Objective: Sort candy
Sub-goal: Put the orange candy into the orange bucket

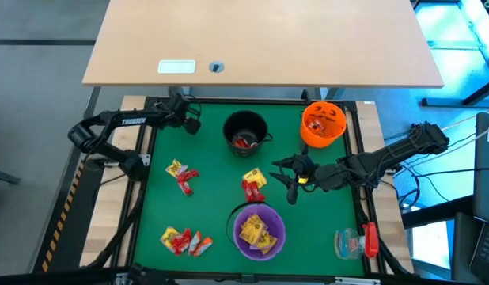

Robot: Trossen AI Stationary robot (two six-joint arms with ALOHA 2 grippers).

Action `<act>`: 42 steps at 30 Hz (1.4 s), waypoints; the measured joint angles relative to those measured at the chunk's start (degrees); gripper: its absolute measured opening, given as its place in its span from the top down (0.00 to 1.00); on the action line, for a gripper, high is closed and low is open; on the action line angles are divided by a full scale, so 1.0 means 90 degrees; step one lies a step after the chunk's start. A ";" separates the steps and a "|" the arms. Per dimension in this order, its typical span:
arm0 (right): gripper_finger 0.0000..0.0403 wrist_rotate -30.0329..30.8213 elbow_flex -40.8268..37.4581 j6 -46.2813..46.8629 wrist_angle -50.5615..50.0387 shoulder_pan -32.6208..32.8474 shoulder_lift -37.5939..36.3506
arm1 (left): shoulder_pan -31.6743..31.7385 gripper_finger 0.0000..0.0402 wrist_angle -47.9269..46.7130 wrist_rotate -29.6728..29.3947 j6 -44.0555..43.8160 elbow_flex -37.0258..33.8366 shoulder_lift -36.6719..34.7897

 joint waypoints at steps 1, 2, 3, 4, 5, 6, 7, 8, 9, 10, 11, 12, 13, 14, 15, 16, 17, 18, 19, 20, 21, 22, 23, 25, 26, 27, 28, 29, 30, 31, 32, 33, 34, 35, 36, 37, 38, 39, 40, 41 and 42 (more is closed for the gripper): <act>0.60 0.0000 0.0000 0.0000 0.0000 0.0000 0.0000 | 0.0024 0.32 0.0013 0.0050 -0.0028 0.0002 0.0022; 0.60 0.0000 0.0000 0.0001 -0.0001 0.0000 0.0000 | 0.0045 0.33 0.0012 0.0136 -0.0028 0.0002 0.0034; 0.60 0.0000 0.0000 0.0000 -0.0002 0.0000 0.0000 | 0.0055 0.33 0.0037 0.0209 -0.0031 0.0002 0.0055; 0.60 0.0000 0.0000 0.0000 0.0000 0.0000 0.0000 | 0.0063 0.34 0.0082 0.0253 -0.0033 0.0002 0.0089; 0.60 0.0000 0.0000 0.0000 -0.0004 0.0000 0.0000 | 0.0065 0.34 0.0105 0.0274 -0.0042 0.0006 0.0116; 0.60 0.0000 0.0000 0.0000 -0.0004 0.0000 0.0000 | 0.0067 0.35 0.0133 0.0291 -0.0068 0.0007 0.0131; 0.60 0.0000 0.0000 0.0000 -0.0002 0.0000 0.0000 | 0.0067 0.36 0.0144 0.0333 -0.0096 0.0007 0.0135; 0.60 0.0000 0.0000 0.0000 -0.0001 0.0000 0.0000 | 0.0067 0.37 0.0158 0.0406 -0.0136 0.0007 0.0135; 0.60 0.0000 0.0000 0.0000 0.0000 0.0000 0.0000 | 0.0067 0.38 0.0173 0.0482 -0.0165 0.0007 0.0135; 0.60 0.0002 0.0000 0.0000 0.0000 0.0000 0.0000 | 0.0065 0.39 0.0177 0.0543 -0.0182 0.0007 0.0135; 0.60 0.0000 0.0000 0.0000 0.0000 0.0000 0.0000 | 0.0065 0.41 0.0174 0.0584 -0.0184 0.0007 0.0135; 0.60 0.0000 0.0000 0.0000 0.0002 0.0000 0.0000 | 0.0065 0.43 0.0174 0.0605 -0.0184 0.0007 0.0135; 0.60 0.0002 0.0000 0.0000 0.0002 0.0000 0.0000 | 0.0066 0.45 0.0174 0.0620 -0.0184 0.0007 0.0135; 0.60 0.0002 0.0000 0.0000 0.0004 0.0000 0.0000 | 0.0065 0.47 0.0174 0.0622 -0.0184 0.0007 0.0135; 0.60 0.0002 0.0000 0.0000 0.0018 0.0000 0.0000 | 0.0065 0.49 0.0174 0.0623 -0.0184 0.0007 0.0135; 0.60 0.0002 0.0000 0.0000 0.0034 0.0000 0.0000 | 0.0065 0.52 0.0174 0.0635 -0.0184 0.0007 0.0135; 0.60 0.0002 0.0000 0.0000 0.0036 0.0000 0.0000 | 0.0065 0.55 0.0173 0.0666 -0.0184 0.0007 0.0135; 0.60 0.0002 0.0000 0.0000 0.0039 0.0000 0.0000 | 0.0065 0.58 0.0172 0.0716 -0.0184 0.0007 0.0135; 0.60 0.0001 0.0000 0.0001 0.0041 0.0000 0.0000 | 0.0065 0.61 0.0174 0.0764 -0.0184 0.0008 0.0135; 0.60 0.0000 0.0000 0.0004 0.0041 0.0000 0.0000 | 0.0065 0.64 0.0173 0.0788 -0.0184 0.0009 0.0135; 0.60 0.0002 0.0000 0.0005 0.0041 0.0000 0.0000 | 0.0065 0.67 0.0174 0.0790 -0.0180 0.0009 0.0135; 0.60 0.0002 0.0000 0.0005 0.0041 0.0000 0.0000 | 0.0065 0.71 0.0173 0.0792 -0.0161 0.0009 0.0135; 0.60 0.0002 0.0000 0.0004 0.0041 0.0000 0.0000 | 0.0065 0.75 0.0174 0.0790 -0.0157 0.0012 0.0135; 0.60 0.0002 0.0000 0.0005 0.0044 0.0000 0.0000 | 0.0065 0.83 0.0174 0.0787 -0.0153 0.0012 0.0135; 0.60 0.0001 0.0000 0.0005 0.0046 0.0000 0.0000 | 0.0065 0.87 0.0174 0.0791 -0.0151 0.0012 0.0135; 0.60 0.0002 0.0000 0.0004 0.0046 0.0000 0.0000 | 0.0065 0.91 0.0174 0.0795 -0.0136 0.0012 0.0135; 0.60 0.0002 0.0000 0.0005 0.0049 0.0000 0.0000 | 0.0065 0.95 0.0173 0.0800 -0.0108 0.0012 0.0131; 0.60 0.0002 0.0000 0.0005 0.0048 0.0000 0.0000 | 0.0055 0.97 0.0169 0.0804 -0.0092 0.0012 0.0123; 0.60 0.0002 0.0000 0.0005 0.0049 0.0000 0.0000 | 0.0040 0.98 0.0148 0.0804 -0.0088 0.0012 0.0099; 0.60 0.0002 0.0000 0.0005 0.0049 0.0000 0.0000 | 0.0016 0.98 0.0117 0.0817 -0.0079 0.0009 0.0053; 0.60 0.0002 0.0000 0.0005 0.0049 0.0000 0.0000 | -0.0019 0.98 0.0090 0.0838 -0.0061 0.0007 -0.0011; 0.60 0.0002 0.0000 0.0005 0.0051 0.0000 0.0000 | -0.0070 0.98 0.0089 0.0838 -0.0032 0.0004 -0.0111; 0.60 0.0002 0.0000 0.0005 0.0051 0.0000 0.0000 | -0.0126 0.99 0.0091 0.0838 -0.0016 0.0004 -0.0237; 0.60 0.0002 0.0000 0.0005 0.0050 0.0000 0.0000 | -0.0189 0.99 0.0083 0.0837 -0.0016 0.0004 -0.0376; 0.60 0.0002 0.0000 0.0005 0.0051 0.0000 0.0000 | -0.0258 1.00 0.0052 0.0831 -0.0018 0.0004 -0.0541; 0.60 0.0002 0.0000 0.0009 0.0051 0.0000 0.0000 | -0.0334 1.00 -0.0008 0.0833 -0.0019 0.0004 -0.0727; 0.60 0.0002 0.0000 0.0019 0.0051 0.0000 0.0000 | -0.0416 1.00 -0.0060 0.0835 -0.0029 0.0004 -0.0922; 0.60 0.0002 0.0000 0.0036 0.0051 0.0000 0.0000 | -0.0511 1.00 -0.0084 0.0837 -0.0066 0.0004 -0.1129; 0.60 0.0002 0.0000 0.0039 0.0051 0.0000 0.0000 | -0.0607 1.00 -0.0117 0.0844 -0.0119 0.0004 -0.1350; 0.60 0.0002 0.0000 0.0039 0.0053 0.0000 0.0000 | -0.0707 1.00 -0.0159 0.0876 -0.0164 0.0004 -0.1583; 0.60 0.0005 0.0000 0.0041 0.0072 0.0000 0.0000 | -0.0809 1.00 -0.0185 0.0937 -0.0214 0.0004 -0.1815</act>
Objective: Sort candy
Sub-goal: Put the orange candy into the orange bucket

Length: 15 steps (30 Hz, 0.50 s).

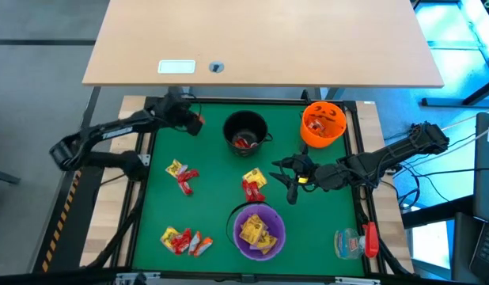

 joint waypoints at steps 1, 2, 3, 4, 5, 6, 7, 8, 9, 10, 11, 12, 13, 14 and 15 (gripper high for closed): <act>0.60 0.0038 0.0000 0.0001 0.0030 0.0000 0.0000 | -0.0112 1.00 -0.0010 0.0061 -0.0093 0.0000 -0.0269; 0.60 0.0100 0.0000 0.0004 0.0064 0.0000 0.0001 | -0.0226 1.00 -0.0005 0.0144 -0.0125 0.0000 -0.0514; 0.60 0.0194 0.0000 0.0011 0.0108 0.0000 0.0002 | -0.0359 1.00 0.0044 0.0242 -0.0137 0.0000 -0.0763; 0.60 0.0291 0.0000 0.0018 0.0156 0.0000 0.0002 | -0.0514 1.00 0.0138 0.0317 -0.0136 0.0000 -0.1001; 0.60 0.0410 0.0000 0.0064 0.0220 0.0000 0.0002 | -0.0681 1.00 0.0274 0.0425 -0.0137 0.0000 -0.1241; 0.60 0.0504 0.0000 0.0134 0.0326 -0.0003 0.0003 | -0.0863 1.00 0.0445 0.0564 -0.0138 0.0000 -0.1453; 0.60 0.0548 0.0000 0.0178 0.0479 -0.0018 0.0021 | -0.1064 1.00 0.0639 0.0702 -0.0142 0.0000 -0.1651; 0.60 0.0534 0.0000 0.0188 0.0664 -0.0085 0.0048 | -0.1286 1.00 0.0887 0.0833 -0.0156 0.0000 -0.1837; 0.60 0.0450 0.0000 0.0187 0.0858 -0.0175 0.0087 | -0.1513 1.00 0.1158 0.0911 -0.0194 0.0000 -0.1980; 0.60 0.0301 0.0000 0.0183 0.1030 -0.0248 0.0130 | -0.1759 1.00 0.1440 0.0936 -0.0259 0.0000 -0.2085; 0.60 0.0131 0.0000 0.0184 0.1188 -0.0341 0.0189 | -0.2016 1.00 0.1742 0.0936 -0.0286 0.0000 -0.2157; 0.60 0.0003 0.0000 0.0183 0.1388 -0.0455 0.0274 | -0.2257 1.00 0.2033 0.0936 -0.0293 0.0000 -0.2191; 0.60 -0.0158 0.0000 0.0182 0.1568 -0.0564 0.0356 | -0.2505 1.00 0.2324 0.0925 -0.0294 0.0002 -0.2193; 0.60 -0.0290 0.0000 0.0184 0.1655 -0.0660 0.0435 | -0.2733 1.00 0.2631 0.0879 -0.0270 0.0002 -0.2178; 0.60 -0.0409 0.0000 0.0185 0.1730 -0.0751 0.0526 | -0.2957 1.00 0.2903 0.0803 -0.0216 0.0002 -0.2143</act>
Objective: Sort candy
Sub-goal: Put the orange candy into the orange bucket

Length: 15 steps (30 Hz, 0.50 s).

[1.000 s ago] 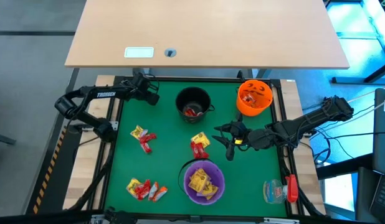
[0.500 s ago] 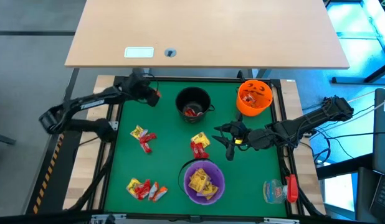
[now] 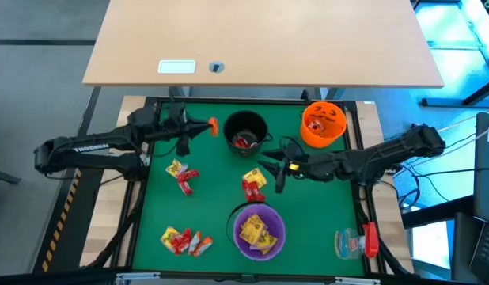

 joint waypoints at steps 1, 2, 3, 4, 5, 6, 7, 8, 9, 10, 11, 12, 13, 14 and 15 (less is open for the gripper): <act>0.60 -0.0115 0.0000 -0.0003 0.0095 -0.0085 0.0095 | -0.0213 1.00 0.0226 -0.0094 0.0092 0.0000 0.0058; 0.60 -0.0209 0.0000 -0.0002 0.0136 -0.0167 0.0173 | -0.0406 1.00 0.0406 -0.0221 0.0200 0.0000 0.0133; 0.60 -0.0303 0.0000 -0.0003 0.0161 -0.0233 0.0243 | -0.0587 1.00 0.0545 -0.0378 0.0314 -0.0001 0.0220; 0.60 -0.0422 -0.0002 -0.0001 0.0283 -0.0288 0.0317 | -0.0756 1.00 0.0664 -0.0526 0.0425 0.0000 0.0315; 0.60 -0.0559 -0.0002 0.0007 0.0457 -0.0347 0.0383 | -0.0907 1.00 0.0779 -0.0677 0.0515 0.0000 0.0418; 0.60 -0.0643 -0.0002 0.0017 0.0579 -0.0388 0.0417 | -0.1043 1.00 0.0915 -0.0818 0.0627 0.0000 0.0532; 0.60 -0.0762 -0.0002 0.0019 0.0721 -0.0395 0.0461 | -0.1166 1.00 0.1077 -0.0953 0.0742 0.0000 0.0650; 0.59 -0.0840 -0.0002 0.0021 0.0908 -0.0397 0.0506 | -0.1301 1.00 0.1210 -0.1092 0.0856 0.0000 0.0780; 0.58 -0.0888 -0.0002 0.0002 0.1025 -0.0408 0.0532 | -0.1425 1.00 0.1348 -0.1230 0.0971 -0.0001 0.0907; 0.57 -0.0896 -0.0002 -0.0025 0.1097 -0.0431 0.0545 | -0.1535 1.00 0.1540 -0.1344 0.1086 0.0000 0.1053; 0.54 -0.0907 -0.0002 -0.0027 0.1157 -0.0423 0.0557 | -0.1644 1.00 0.1753 -0.1441 0.1171 0.0000 0.1199; 0.52 -0.0909 -0.0002 -0.0027 0.1215 -0.0417 0.0572 | -0.1745 1.00 0.1916 -0.1511 0.1271 -0.0001 0.1314; 0.48 -0.0863 0.0000 -0.0022 0.1244 -0.0417 0.0574 | -0.1838 1.00 0.2123 -0.1574 0.1356 -0.0001 0.1437; 0.45 -0.0787 0.0000 -0.0018 0.1239 -0.0417 0.0576 | -0.1922 1.00 0.2365 -0.1641 0.1470 0.0001 0.1569; 0.41 -0.0697 0.0000 -0.0015 0.1236 -0.0419 0.0579 | -0.1996 1.00 0.2517 -0.1745 0.1597 0.0022 0.1694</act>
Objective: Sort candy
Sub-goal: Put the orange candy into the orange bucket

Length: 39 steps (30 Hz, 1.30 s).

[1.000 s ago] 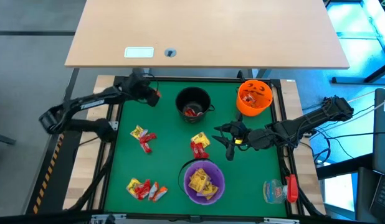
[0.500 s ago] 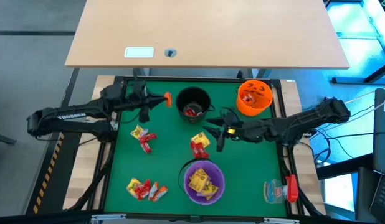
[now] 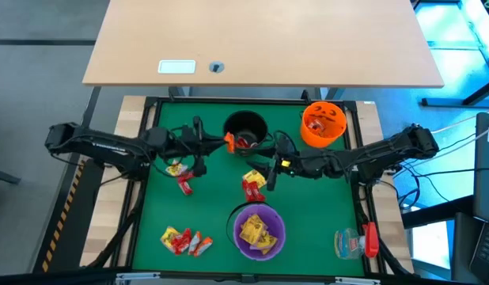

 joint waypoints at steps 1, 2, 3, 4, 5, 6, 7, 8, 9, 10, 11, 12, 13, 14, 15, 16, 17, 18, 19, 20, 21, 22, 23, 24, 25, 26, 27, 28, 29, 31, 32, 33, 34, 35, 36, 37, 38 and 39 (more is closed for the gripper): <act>0.37 0.0107 -0.0002 0.0016 -0.0005 -0.0003 0.0000 | -0.0081 1.00 0.0068 -0.0123 0.0121 0.0036 0.0115; 0.34 0.0184 0.0000 0.0044 -0.0005 -0.0003 0.0000 | -0.0153 1.00 0.0085 -0.0243 0.0223 0.0090 0.0244; 0.31 0.0257 0.0000 0.0065 -0.0003 -0.0003 0.0000 | -0.0211 1.00 0.0085 -0.0393 0.0332 0.0185 0.0388; 0.28 0.0321 0.0000 0.0088 -0.0001 -0.0003 0.0000 | -0.0269 1.00 0.0093 -0.0488 0.0440 0.0287 0.0520; 0.25 0.0347 0.0000 0.0091 0.0000 -0.0003 0.0000 | -0.0323 1.00 0.0096 -0.0548 0.0544 0.0390 0.0655; 0.23 0.0372 0.0000 0.0091 0.0002 -0.0004 0.0000 | -0.0374 1.00 0.0102 -0.0600 0.0659 0.0512 0.0800; 0.21 0.0374 0.0000 0.0099 0.0009 -0.0017 0.0000 | -0.0424 1.00 0.0113 -0.0617 0.0775 0.0641 0.0952; 0.20 0.0366 0.0000 0.0124 0.0012 -0.0056 0.0000 | -0.0478 1.00 0.0095 -0.0643 0.0887 0.0769 0.1109; 0.19 0.0337 0.0000 0.0159 0.0014 -0.0056 0.0000 | -0.0527 1.00 0.0082 -0.0697 0.1019 0.0896 0.1265; 0.18 0.0310 0.0000 0.0183 0.0013 -0.0056 0.0000 | -0.0582 1.00 0.0075 -0.0768 0.1138 0.1012 0.1410; 0.18 0.0309 0.0000 0.0189 0.0012 -0.0056 0.0000 | -0.0629 1.00 0.0062 -0.0849 0.1240 0.1137 0.1551; 0.18 0.0308 0.0000 0.0193 0.0021 -0.0052 0.0000 | -0.0673 1.00 0.0062 -0.0931 0.1348 0.1254 0.1679; 0.18 0.0298 0.0000 0.0201 0.0033 -0.0046 0.0000 | -0.0715 1.00 0.0063 -0.0994 0.1459 0.1356 0.1789; 0.18 0.0272 0.0000 0.0202 0.0039 -0.0044 0.0000 | -0.0757 1.00 0.0056 -0.1047 0.1561 0.1451 0.1887; 0.18 0.0242 0.0000 0.0202 0.0041 -0.0044 0.0000 | -0.0796 1.00 0.0039 -0.1089 0.1661 0.1536 0.1971; 0.19 0.0186 -0.0002 0.0204 0.0038 -0.0044 0.0000 | -0.0827 1.00 0.0010 -0.1089 0.1721 0.1610 0.2045; 0.20 0.0139 0.0000 0.0204 0.0028 -0.0044 0.0000 | -0.0856 1.00 -0.0023 -0.1089 0.1760 0.1675 0.2108; 0.20 0.0123 0.0000 0.0203 -0.0015 -0.0044 0.0000 | -0.0882 1.00 -0.0050 -0.1087 0.1789 0.1718 0.2148; 0.22 0.0096 0.0000 0.0203 -0.0071 -0.0044 0.0000 | -0.0908 1.00 -0.0058 -0.1087 0.1837 0.1746 0.2168; 0.23 0.0093 0.0000 0.0203 -0.0155 -0.0044 0.0000 | -0.0939 1.00 -0.0053 -0.1089 0.1885 0.1760 0.2171; 0.25 0.0093 0.0000 0.0203 -0.0265 -0.0044 0.0000 | -0.0963 1.00 -0.0051 -0.1097 0.1931 0.1760 0.2170; 0.28 0.0087 0.0000 0.0201 -0.0351 -0.0044 0.0000 | -0.0977 1.00 -0.0057 -0.1136 0.1968 0.1761 0.2163; 0.31 0.0088 0.0000 0.0199 -0.0446 -0.0044 0.0000 | -0.1003 1.00 -0.0107 -0.1214 0.2019 0.1761 0.2144; 0.34 0.0087 0.0000 0.0192 -0.0540 -0.0041 0.0000 | -0.1029 1.00 -0.0181 -0.1313 0.2061 0.1761 0.2128; 0.38 0.0071 0.0000 0.0177 -0.0598 -0.0041 0.0000 | -0.1049 1.00 -0.0222 -0.1396 0.2101 0.1762 0.2112; 0.42 0.0029 0.0000 0.0177 -0.0649 -0.0041 0.0000 | -0.1062 1.00 -0.0255 -0.1443 0.2127 0.1762 0.2103; 0.45 0.0021 0.0000 0.0177 -0.0679 -0.0041 0.0000 | -0.1073 1.00 -0.0284 -0.1476 0.2161 0.1763 0.2101; 0.49 0.0016 0.0000 0.0164 -0.0683 -0.0040 0.0000 | -0.1079 1.00 -0.0312 -0.1497 0.2163 0.1765 0.2101; 0.53 0.0007 0.0000 0.0135 -0.0681 -0.0039 0.0000 | -0.1089 1.00 -0.0358 -0.1497 0.2161 0.1765 0.2101; 0.61 -0.0016 0.0000 0.0094 -0.0683 -0.0039 0.0000 | -0.1092 1.00 -0.0445 -0.1505 0.2162 0.1765 0.2101; 0.65 -0.0016 0.0000 0.0071 -0.0682 -0.0039 0.0000 | -0.1092 1.00 -0.0479 -0.1505 0.2161 0.1765 0.2101; 0.68 -0.0016 0.0000 0.0024 -0.0680 -0.0039 0.0000 | -0.1092 1.00 -0.0500 -0.1504 0.2158 0.1765 0.2101; 0.72 -0.0022 0.0000 -0.0014 -0.0682 -0.0039 0.0000 | -0.1092 1.00 -0.0508 -0.1503 0.2158 0.1765 0.2101; 0.76 -0.0037 0.0000 -0.0038 -0.0681 -0.0039 0.0000 | -0.1092 1.00 -0.0508 -0.1500 0.2159 0.1765 0.2101; 0.79 -0.0080 0.0000 -0.0042 -0.0682 -0.0039 0.0000 | -0.1095 1.00 -0.0507 -0.1496 0.2161 0.1765 0.2101; 0.82 -0.0099 0.0000 -0.0044 -0.0683 -0.0039 0.0000 | -0.1097 1.00 -0.0505 -0.1495 0.2161 0.1765 0.2101; 0.85 -0.0121 0.0000 -0.0044 -0.0685 -0.0039 -0.0003 | -0.1097 1.00 -0.0507 -0.1495 0.2161 0.1765 0.2101; 0.88 -0.0123 0.0000 -0.0057 -0.0694 -0.0039 -0.0014 | -0.1097 1.00 -0.0505 -0.1493 0.2161 0.1765 0.2101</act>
